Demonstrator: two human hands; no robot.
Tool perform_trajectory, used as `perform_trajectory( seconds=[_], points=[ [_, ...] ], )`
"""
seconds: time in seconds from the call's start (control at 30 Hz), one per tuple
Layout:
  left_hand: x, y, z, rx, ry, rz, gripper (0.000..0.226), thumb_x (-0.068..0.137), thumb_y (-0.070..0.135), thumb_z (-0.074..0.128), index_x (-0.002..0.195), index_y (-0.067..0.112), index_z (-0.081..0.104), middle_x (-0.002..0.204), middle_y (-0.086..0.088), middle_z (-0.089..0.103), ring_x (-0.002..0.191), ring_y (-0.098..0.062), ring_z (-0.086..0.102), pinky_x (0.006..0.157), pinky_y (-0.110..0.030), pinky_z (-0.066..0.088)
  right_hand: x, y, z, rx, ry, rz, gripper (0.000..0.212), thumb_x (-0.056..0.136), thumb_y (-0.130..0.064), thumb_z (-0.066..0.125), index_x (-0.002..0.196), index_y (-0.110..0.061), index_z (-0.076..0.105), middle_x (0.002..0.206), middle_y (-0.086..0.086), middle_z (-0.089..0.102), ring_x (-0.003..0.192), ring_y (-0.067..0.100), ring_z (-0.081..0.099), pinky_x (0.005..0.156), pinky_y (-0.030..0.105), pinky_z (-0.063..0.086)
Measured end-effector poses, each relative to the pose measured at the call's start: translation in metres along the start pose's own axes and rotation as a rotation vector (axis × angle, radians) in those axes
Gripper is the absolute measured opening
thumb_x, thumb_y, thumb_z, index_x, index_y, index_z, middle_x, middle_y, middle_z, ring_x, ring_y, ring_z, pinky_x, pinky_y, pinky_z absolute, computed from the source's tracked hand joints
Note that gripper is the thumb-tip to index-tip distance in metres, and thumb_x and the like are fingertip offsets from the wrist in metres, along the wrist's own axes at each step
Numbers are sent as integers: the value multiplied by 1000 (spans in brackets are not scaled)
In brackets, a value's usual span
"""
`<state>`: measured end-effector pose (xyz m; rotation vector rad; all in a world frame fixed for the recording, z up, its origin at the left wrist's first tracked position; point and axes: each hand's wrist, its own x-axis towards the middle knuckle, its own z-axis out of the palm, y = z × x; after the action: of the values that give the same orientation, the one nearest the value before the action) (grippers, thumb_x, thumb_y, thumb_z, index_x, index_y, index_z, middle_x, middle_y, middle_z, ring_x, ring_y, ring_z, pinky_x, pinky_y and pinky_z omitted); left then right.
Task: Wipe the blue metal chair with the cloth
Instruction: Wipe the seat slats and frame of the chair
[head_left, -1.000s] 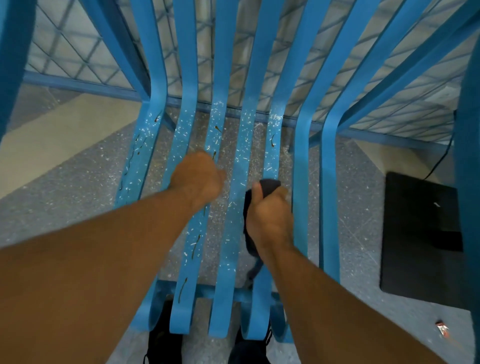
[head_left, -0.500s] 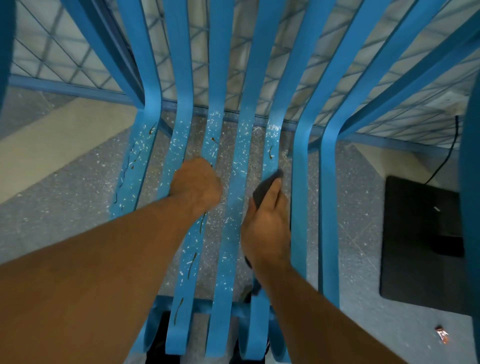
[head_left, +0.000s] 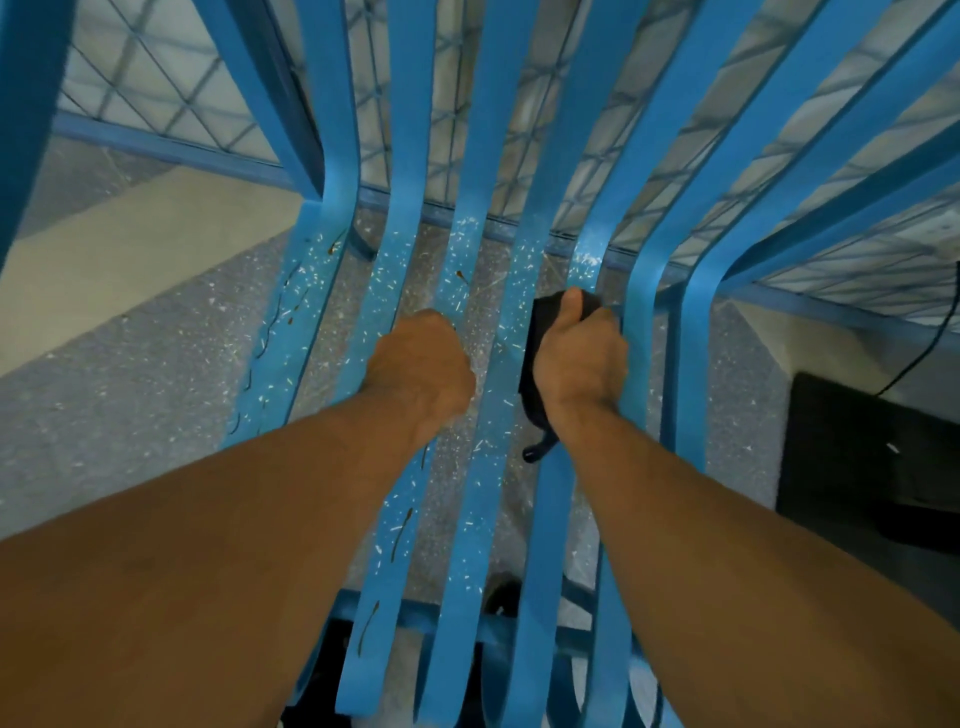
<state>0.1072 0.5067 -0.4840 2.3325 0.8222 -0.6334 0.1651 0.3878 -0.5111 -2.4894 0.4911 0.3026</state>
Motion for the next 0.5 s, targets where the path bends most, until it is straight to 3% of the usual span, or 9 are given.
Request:
perform_trajectory(
  seconds=[0.07,0.13,0.23,0.33,0.43,0.5],
  points=[
    [0,0,-1,1,-9,4,28,93,17,62,116,4,53,106,-10,61,93,-25,60,64,-26,42,-6,6,1,-10,-29,-97,49,102,-45,33,130,-5,44,116,13,59,97,29,60,67,32,41],
    [1,-1,-1,-20,-22,-3,18,93,20,62,102,6,55,84,-2,53,77,-19,55,57,-26,40,-22,19,-1,-75,-81,-210,59,102,-41,36,150,-9,21,136,12,47,113,31,55,80,34,46],
    [10,0,-8,-97,-16,-3,26,89,30,66,81,10,51,74,1,49,67,-17,51,54,-25,38,-46,38,-4,-113,-116,-266,69,101,-41,38,155,-13,3,153,11,30,129,31,43,99,39,43],
    [27,13,-18,-164,27,23,28,87,31,70,81,9,53,77,-4,56,67,-17,57,52,-25,42,-40,39,-1,-19,-126,-200,66,99,-45,39,152,-18,11,144,10,40,122,31,50,97,43,49],
    [39,24,-19,-97,38,27,33,91,21,66,67,12,45,74,-7,58,64,-18,57,50,-25,42,-17,26,5,-1,-81,-162,52,98,-47,41,136,-12,32,120,10,56,100,30,60,78,43,55],
    [40,24,-16,-79,38,33,34,92,20,63,65,13,44,69,-4,54,58,-14,53,46,-23,39,4,13,7,-9,-74,-128,47,99,-48,41,130,-12,38,111,9,59,92,27,61,74,39,55]
  ],
)
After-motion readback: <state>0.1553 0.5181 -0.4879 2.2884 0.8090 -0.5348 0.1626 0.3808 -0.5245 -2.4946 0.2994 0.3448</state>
